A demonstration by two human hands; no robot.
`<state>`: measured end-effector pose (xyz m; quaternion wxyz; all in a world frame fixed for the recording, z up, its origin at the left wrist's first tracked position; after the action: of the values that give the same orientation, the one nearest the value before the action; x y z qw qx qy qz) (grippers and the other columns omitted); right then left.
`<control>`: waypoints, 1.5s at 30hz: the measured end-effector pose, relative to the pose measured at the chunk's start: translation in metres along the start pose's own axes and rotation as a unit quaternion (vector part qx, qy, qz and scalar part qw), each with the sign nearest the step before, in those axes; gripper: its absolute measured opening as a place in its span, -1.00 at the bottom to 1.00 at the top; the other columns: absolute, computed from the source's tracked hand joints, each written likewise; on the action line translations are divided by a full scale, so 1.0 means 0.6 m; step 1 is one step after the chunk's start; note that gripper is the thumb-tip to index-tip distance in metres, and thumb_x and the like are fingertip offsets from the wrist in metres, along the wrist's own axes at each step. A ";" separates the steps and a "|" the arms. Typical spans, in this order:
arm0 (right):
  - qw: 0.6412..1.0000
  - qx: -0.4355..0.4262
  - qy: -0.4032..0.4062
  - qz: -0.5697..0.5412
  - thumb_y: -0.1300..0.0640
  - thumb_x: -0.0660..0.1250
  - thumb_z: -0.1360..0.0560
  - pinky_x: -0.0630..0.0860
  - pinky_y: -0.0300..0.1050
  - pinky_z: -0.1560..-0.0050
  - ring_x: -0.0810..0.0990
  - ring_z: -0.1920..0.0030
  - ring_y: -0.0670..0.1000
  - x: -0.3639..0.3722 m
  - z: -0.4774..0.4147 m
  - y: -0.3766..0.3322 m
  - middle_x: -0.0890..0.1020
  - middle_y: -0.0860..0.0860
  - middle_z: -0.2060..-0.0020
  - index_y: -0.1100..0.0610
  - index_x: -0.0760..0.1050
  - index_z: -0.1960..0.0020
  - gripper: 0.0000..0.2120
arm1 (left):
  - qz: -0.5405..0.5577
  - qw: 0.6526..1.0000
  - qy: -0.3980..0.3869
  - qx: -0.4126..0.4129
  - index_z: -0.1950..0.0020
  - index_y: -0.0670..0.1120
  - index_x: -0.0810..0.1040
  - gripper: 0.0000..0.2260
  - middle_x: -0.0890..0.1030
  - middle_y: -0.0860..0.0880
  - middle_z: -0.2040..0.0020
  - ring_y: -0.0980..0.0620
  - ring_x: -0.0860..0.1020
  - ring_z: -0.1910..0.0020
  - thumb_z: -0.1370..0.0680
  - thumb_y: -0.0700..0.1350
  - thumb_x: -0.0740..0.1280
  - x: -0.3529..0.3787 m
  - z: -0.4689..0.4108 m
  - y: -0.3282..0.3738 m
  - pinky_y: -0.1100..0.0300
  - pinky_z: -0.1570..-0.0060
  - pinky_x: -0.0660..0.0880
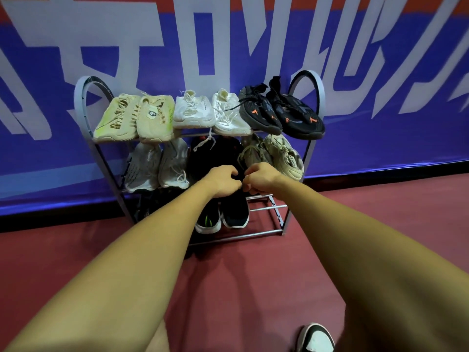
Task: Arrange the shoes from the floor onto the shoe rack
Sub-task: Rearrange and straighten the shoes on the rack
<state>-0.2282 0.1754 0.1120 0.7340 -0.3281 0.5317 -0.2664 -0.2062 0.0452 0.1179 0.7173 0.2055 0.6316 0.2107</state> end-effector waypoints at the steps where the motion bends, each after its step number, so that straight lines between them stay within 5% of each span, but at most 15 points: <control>1: 1.000 -0.001 0.009 0.013 0.33 0.34 -0.43 0.38 -0.23 0.44 0.51 0.43 0.01 -0.010 0.008 0.006 0.57 0.06 0.40 0.19 0.58 0.00 -0.83 | -0.003 1.000 0.006 0.014 -0.42 -0.09 0.46 -0.55 0.58 -0.14 -0.28 -0.13 0.55 -0.23 -0.53 -0.05 0.34 0.004 -0.002 0.013 0.13 -0.20 0.45; 4: 0.999 0.000 0.039 0.036 0.28 0.31 -0.46 0.49 -0.15 0.39 0.56 0.35 0.05 -0.044 0.023 0.033 0.65 0.14 0.27 0.28 0.60 -0.05 -0.81 | 0.000 0.999 0.024 0.037 -0.38 -0.08 0.50 -0.60 0.60 -0.14 -0.23 -0.12 0.54 -0.23 -0.54 -0.07 0.34 0.012 -0.008 0.039 0.15 -0.19 0.43; 7: 0.997 0.016 0.070 0.025 0.31 0.24 -0.50 0.40 -0.28 0.51 0.56 0.40 -0.02 -0.079 0.027 0.066 0.65 0.10 0.27 0.21 0.58 -0.07 -0.79 | 0.004 0.999 0.029 0.044 -0.34 -0.06 0.53 -0.63 0.62 -0.12 -0.20 -0.11 0.55 -0.21 -0.53 -0.08 0.33 0.024 -0.019 0.049 0.15 -0.21 0.45; 12: 0.989 0.042 0.140 0.011 0.14 0.28 -0.46 0.56 0.01 0.11 0.65 0.07 0.19 -0.121 0.012 0.102 0.68 0.18 0.02 0.13 0.53 -0.15 -0.72 | 0.040 0.995 0.073 0.051 -0.26 -0.04 0.58 -0.66 0.64 -0.09 -0.07 -0.12 0.58 -0.12 -0.49 -0.11 0.31 0.045 -0.047 0.080 0.12 -0.18 0.49; 16: 0.989 0.076 0.126 -0.025 -0.14 0.32 -0.46 0.43 -0.18 0.41 0.57 0.21 0.15 -0.127 -0.012 0.131 0.60 0.13 0.10 0.01 0.35 -0.33 -0.50 | 0.034 0.995 0.055 0.069 -0.23 -0.02 0.58 -0.67 0.60 -0.01 0.08 -0.09 0.59 -0.06 -0.47 -0.03 0.39 0.075 -0.069 0.103 0.14 -0.12 0.51; 19: 0.988 0.123 0.065 -0.062 0.07 0.30 -0.55 0.39 -0.24 0.50 0.53 0.22 0.08 -0.121 -0.023 0.147 0.48 0.07 0.20 -0.09 0.20 -0.41 -0.51 | -0.017 0.996 0.046 0.071 -0.23 -0.01 0.59 -0.62 0.62 -0.10 -0.13 -0.13 0.59 -0.14 -0.45 0.07 0.44 0.097 -0.086 0.100 0.12 -0.14 0.51; 22: 0.985 0.134 0.045 -0.101 0.09 0.29 -0.58 0.43 -0.23 0.46 0.55 0.15 0.07 -0.118 -0.034 0.148 0.49 0.04 0.10 -0.13 0.14 -0.48 -0.45 | -0.057 0.994 0.069 0.067 -0.23 0.04 0.58 -0.65 0.58 -0.11 -0.21 -0.17 0.56 -0.19 -0.47 0.07 0.41 0.105 -0.096 0.096 0.08 -0.12 0.52; 25: 0.976 0.146 0.044 -0.158 -0.06 0.33 -0.55 0.42 -0.30 0.51 0.54 0.23 0.01 -0.112 -0.043 0.145 0.53 0.04 -0.03 -0.10 0.19 -0.38 -0.51 | -0.061 0.993 0.069 0.069 -0.23 0.05 0.58 -0.67 0.57 -0.11 -0.22 -0.19 0.55 -0.19 -0.47 0.04 0.38 0.106 -0.096 0.099 0.08 -0.11 0.52; 29: 0.962 0.140 0.060 -0.226 -0.12 0.45 -0.44 0.36 -0.29 0.48 0.40 0.38 -0.07 -0.114 -0.039 0.141 0.45 0.00 0.25 0.05 0.37 -0.12 -0.59 | -0.038 0.996 0.047 0.070 -0.26 0.06 0.56 -0.64 0.55 -0.12 -0.24 -0.18 0.55 -0.20 -0.47 0.01 0.38 0.104 -0.088 0.099 0.09 -0.16 0.51; 35: 0.949 0.136 0.056 -0.278 0.25 0.32 -0.55 0.33 -0.22 0.44 0.47 0.36 -0.03 -0.117 -0.013 0.122 0.56 0.12 0.15 0.15 0.37 -0.28 -0.67 | 0.080 0.995 0.014 0.051 -0.20 -0.02 0.56 -0.70 0.65 -0.08 -0.02 -0.02 0.60 0.00 -0.48 -0.06 0.45 0.089 -0.075 0.091 0.24 0.06 0.45; 41: 0.946 0.112 0.051 -0.300 0.30 0.38 -0.49 0.32 -0.22 0.43 0.51 0.33 0.00 -0.102 0.023 0.096 0.58 0.15 0.12 0.12 0.39 -0.16 -0.70 | 0.229 0.973 0.042 -0.003 0.04 -0.01 0.48 -0.94 0.59 -0.07 0.13 -0.04 0.54 0.14 -0.58 -0.09 0.23 0.071 -0.061 0.081 0.16 0.16 0.43; 45: 0.956 0.085 -0.013 -0.282 0.34 0.41 -0.44 0.31 -0.19 0.41 0.54 0.33 0.00 -0.099 0.046 0.087 0.58 0.10 0.14 0.06 0.35 0.09 -0.71 | 0.281 0.957 0.069 -0.040 0.01 -0.06 0.42 -0.78 0.64 -0.15 -0.03 -0.04 0.58 0.10 -0.58 0.09 0.25 0.055 -0.050 0.069 0.21 0.25 0.43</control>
<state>-0.2170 0.2586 0.1142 0.6611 -0.4044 0.3832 -0.5025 -0.2338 0.0991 0.1107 0.5916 0.3309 0.5875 0.4419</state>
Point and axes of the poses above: each hand's wrist, its own z-axis away from the middle knuckle, its own x-axis out of the palm, y = z × x, the point moved 4 cm from there along -z, towards the middle knuckle
